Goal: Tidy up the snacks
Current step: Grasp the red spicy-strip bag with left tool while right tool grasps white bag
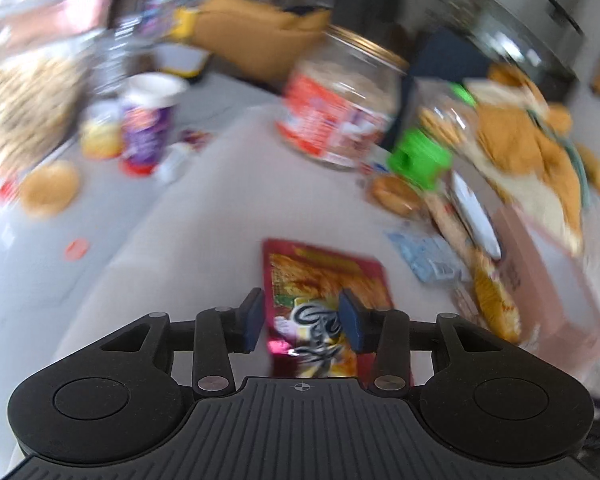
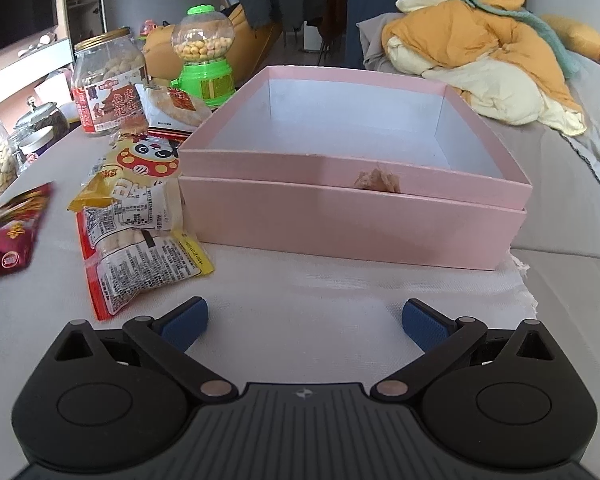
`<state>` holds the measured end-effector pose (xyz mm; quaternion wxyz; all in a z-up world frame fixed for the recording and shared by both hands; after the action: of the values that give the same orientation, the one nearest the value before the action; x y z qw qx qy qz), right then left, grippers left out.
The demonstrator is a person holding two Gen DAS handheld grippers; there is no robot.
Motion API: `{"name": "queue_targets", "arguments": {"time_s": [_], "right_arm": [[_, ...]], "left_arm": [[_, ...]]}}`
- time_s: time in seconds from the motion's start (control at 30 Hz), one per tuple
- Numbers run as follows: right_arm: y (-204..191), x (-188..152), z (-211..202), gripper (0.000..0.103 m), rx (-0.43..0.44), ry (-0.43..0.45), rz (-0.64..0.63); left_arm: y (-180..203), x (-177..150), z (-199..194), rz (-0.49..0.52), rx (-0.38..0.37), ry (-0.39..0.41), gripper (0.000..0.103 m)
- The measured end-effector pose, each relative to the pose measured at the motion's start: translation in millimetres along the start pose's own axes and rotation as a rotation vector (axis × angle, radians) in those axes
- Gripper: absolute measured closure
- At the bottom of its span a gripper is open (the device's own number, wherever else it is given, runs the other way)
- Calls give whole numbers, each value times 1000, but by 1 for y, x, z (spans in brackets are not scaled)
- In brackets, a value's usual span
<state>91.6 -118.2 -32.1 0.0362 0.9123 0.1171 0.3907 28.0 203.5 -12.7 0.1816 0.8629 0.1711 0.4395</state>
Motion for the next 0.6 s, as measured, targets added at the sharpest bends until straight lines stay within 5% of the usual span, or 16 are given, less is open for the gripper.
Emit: {"name": "queue_targets", "arguments": {"time_s": [0.13,0.33,0.47,0.6], "right_arm": [[1,0,0,0,22,-3,-7],[1,-1,0,0,20,1,-5],[1,-1,0,0,21,1,-5],[0,-1,0,0,23,1,-7]], "left_arm": [[35,-5,22,236,-2,-46,48],[68,-15,-18,482,-41,-58,49],[79,-36,-12,624,-49,-242,48],[86,-51,0,685,-65,-296,16]]}}
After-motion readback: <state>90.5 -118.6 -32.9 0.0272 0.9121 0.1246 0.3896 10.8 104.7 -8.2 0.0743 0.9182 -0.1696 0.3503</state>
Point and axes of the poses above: each gripper's, at about its wrist camera, not at the fingertips, and z roughly the way its jaws point, y to its right, x to its top, the point moved 4 cm from there along z, roughly the way its jaws point, and after that the axes turned 14 degrees about -x, right-handed, at the moved point
